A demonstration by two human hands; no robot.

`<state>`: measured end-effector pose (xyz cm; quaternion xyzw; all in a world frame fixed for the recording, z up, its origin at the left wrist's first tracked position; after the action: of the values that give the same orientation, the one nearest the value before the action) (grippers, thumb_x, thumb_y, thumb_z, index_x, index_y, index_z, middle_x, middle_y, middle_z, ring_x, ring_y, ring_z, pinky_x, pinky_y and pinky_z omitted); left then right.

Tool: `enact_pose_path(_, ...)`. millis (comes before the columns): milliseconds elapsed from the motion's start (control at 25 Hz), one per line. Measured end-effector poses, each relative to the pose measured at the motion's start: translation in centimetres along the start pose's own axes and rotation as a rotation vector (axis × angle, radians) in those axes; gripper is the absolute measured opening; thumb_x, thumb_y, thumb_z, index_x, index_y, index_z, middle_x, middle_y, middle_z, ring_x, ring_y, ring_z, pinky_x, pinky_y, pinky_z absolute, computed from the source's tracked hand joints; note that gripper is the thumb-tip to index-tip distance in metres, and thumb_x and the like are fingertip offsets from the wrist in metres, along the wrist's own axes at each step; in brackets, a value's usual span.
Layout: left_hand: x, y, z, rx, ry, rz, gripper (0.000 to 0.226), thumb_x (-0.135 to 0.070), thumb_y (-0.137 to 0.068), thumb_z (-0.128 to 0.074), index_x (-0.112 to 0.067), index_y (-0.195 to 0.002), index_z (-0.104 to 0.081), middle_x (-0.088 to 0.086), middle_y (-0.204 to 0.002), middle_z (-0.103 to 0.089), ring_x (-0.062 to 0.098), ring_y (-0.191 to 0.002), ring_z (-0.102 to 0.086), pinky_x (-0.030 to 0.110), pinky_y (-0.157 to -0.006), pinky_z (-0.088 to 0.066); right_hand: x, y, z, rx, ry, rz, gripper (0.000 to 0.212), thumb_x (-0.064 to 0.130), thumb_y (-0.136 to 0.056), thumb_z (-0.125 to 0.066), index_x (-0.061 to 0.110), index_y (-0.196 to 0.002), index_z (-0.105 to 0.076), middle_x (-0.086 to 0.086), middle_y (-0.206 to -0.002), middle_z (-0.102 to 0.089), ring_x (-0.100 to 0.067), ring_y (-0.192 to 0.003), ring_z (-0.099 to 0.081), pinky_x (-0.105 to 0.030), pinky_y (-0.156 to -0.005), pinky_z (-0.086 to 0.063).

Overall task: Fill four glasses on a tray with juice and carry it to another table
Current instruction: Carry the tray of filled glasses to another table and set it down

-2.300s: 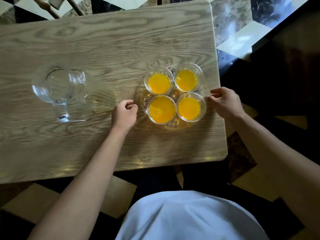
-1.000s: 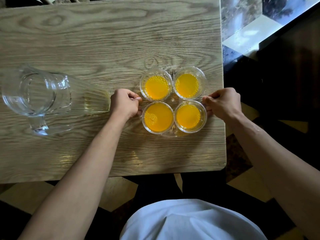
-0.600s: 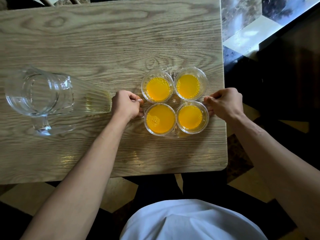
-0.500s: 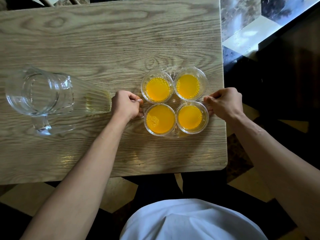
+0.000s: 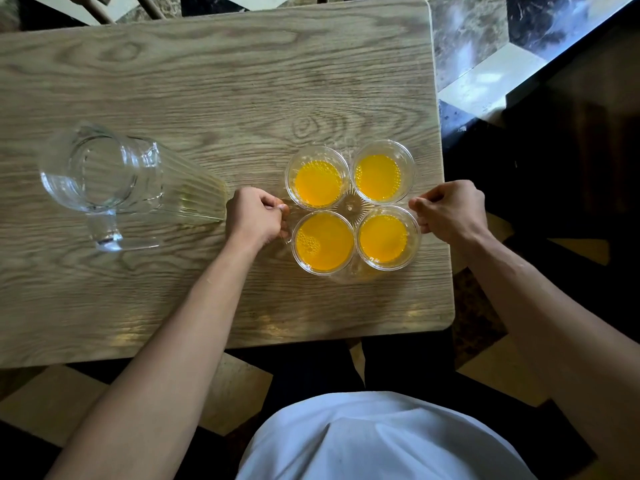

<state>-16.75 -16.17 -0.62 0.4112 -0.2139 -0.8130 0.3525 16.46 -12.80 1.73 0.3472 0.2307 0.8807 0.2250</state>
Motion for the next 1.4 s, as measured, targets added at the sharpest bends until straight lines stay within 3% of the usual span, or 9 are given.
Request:
enact_pose_path(160,1.1,0.9,0.1,0.022,0.01,0.0,0.035,-0.002,-0.092,-0.077,-0.02,-0.063,-0.07,-0.012,-0.05,-0.067,0.012,-0.045,-0.07,0.038,-0.06,-0.066,-0.1,1.7,0.2,0.004,0.025,0.012,0.017,0.028,-0.088,-0.078,0.011,-0.087,-0.078,-0.005,-0.071,-0.075,-0.015,-0.059,-0.074,-0.032,-0.061,-0.065)
enact_pose_path(280,1.9,1.8,0.2,0.048,0.011,-0.012,0.036,-0.001,-0.092,-0.077,-0.02,-0.062,-0.069,-0.006,-0.057,-0.069,0.019,-0.05,-0.071,0.045,-0.064,-0.067,-0.4,3.2,0.3,-0.001,0.04,0.016,0.016,0.028,-0.089,-0.078,0.012,-0.084,-0.077,-0.004,-0.07,-0.074,-0.012,-0.057,-0.072,-0.021,-0.051,-0.058)
enact_pose_path(520,3.1,3.6,0.7,0.051,0.015,-0.027,0.037,-0.002,-0.093,-0.077,-0.02,-0.061,-0.07,-0.002,-0.06,-0.071,0.026,-0.054,-0.072,0.052,-0.068,-0.068,-1.1,5.7,0.3,-0.012,0.041,0.029,0.015,0.024,-0.089,-0.078,0.015,-0.078,-0.075,-0.005,-0.07,-0.074,-0.016,-0.06,-0.074,-0.029,-0.059,-0.063)
enact_pose_path(640,3.7,5.2,1.1,0.033,0.017,-0.041,0.036,-0.001,-0.093,-0.075,-0.019,-0.063,-0.07,-0.002,-0.064,-0.072,0.021,-0.052,-0.073,0.046,-0.063,-0.068,-1.3,6.8,0.3,-0.006,0.037,0.055,0.015,0.025,-0.088,-0.078,0.015,-0.078,-0.074,-0.004,-0.069,-0.074,-0.014,-0.058,-0.073,-0.026,-0.056,-0.061)
enact_pose_path(760,4.6,7.5,1.4,-0.019,0.014,-0.021,0.036,-0.001,-0.092,-0.076,-0.021,-0.063,-0.07,-0.004,-0.066,-0.072,0.002,-0.04,-0.065,0.025,-0.044,-0.06,-1.8,8.0,0.5,0.009,0.042,0.091,0.014,0.024,-0.087,-0.079,0.014,-0.079,-0.076,-0.004,-0.069,-0.075,-0.015,-0.058,-0.074,-0.033,-0.061,-0.064)
enact_pose_path(840,5.3,9.0,1.5,-0.042,0.045,0.005,0.036,0.002,-0.092,-0.076,-0.021,-0.064,-0.069,-0.001,-0.07,-0.074,-0.001,-0.038,-0.063,0.021,-0.04,-0.056,-2.0,8.4,0.5,0.026,0.041,0.094,0.014,0.024,-0.086,-0.08,0.013,-0.078,-0.077,-0.005,-0.069,-0.076,-0.017,-0.06,-0.075,-0.036,-0.062,-0.065)
enact_pose_path(1040,9.0,13.2,1.8,-0.118,0.091,0.077,0.031,0.0,-0.09,-0.078,-0.022,-0.068,-0.071,0.005,-0.073,-0.075,0.017,-0.057,-0.072,0.039,-0.063,-0.068,-2.7,10.3,0.1,0.097,0.07,0.148,0.018,0.024,-0.085,-0.081,0.013,-0.072,-0.077,-0.005,-0.062,-0.075,-0.017,-0.055,-0.074,-0.037,-0.061,-0.066)
enact_pose_path(1200,12.6,16.6,1.7,-0.169,0.17,0.168,0.029,0.001,-0.087,-0.077,-0.02,-0.067,-0.074,0.009,-0.079,-0.079,0.029,-0.07,-0.08,0.049,-0.074,-0.068,-2.4,11.9,-0.6,0.167,0.135,0.213,0.017,0.022,-0.087,-0.08,0.01,-0.076,-0.078,-0.006,-0.066,-0.075,-0.01,-0.05,-0.07,-0.024,-0.051,-0.06)
enact_pose_path(1400,17.3,22.0,1.9,-0.249,0.288,0.249,0.031,0.007,-0.092,-0.069,-0.016,-0.073,-0.073,0.01,-0.085,-0.078,0.025,-0.071,-0.079,0.042,-0.07,-0.069,-0.8,14.2,-2.8,0.274,0.245,0.319,0.017,0.024,-0.084,-0.082,0.01,-0.075,-0.078,-0.007,-0.064,-0.076,-0.022,-0.06,-0.076,-0.04,-0.065,-0.066)
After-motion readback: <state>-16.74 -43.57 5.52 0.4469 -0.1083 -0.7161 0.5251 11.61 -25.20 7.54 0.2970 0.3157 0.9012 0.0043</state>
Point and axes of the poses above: each hand's wrist, its own y-axis away from the middle knuckle, its own z-axis out of the back of the hand, x = y × z, the point moved 5 cm from there along -y, towards the middle knuckle
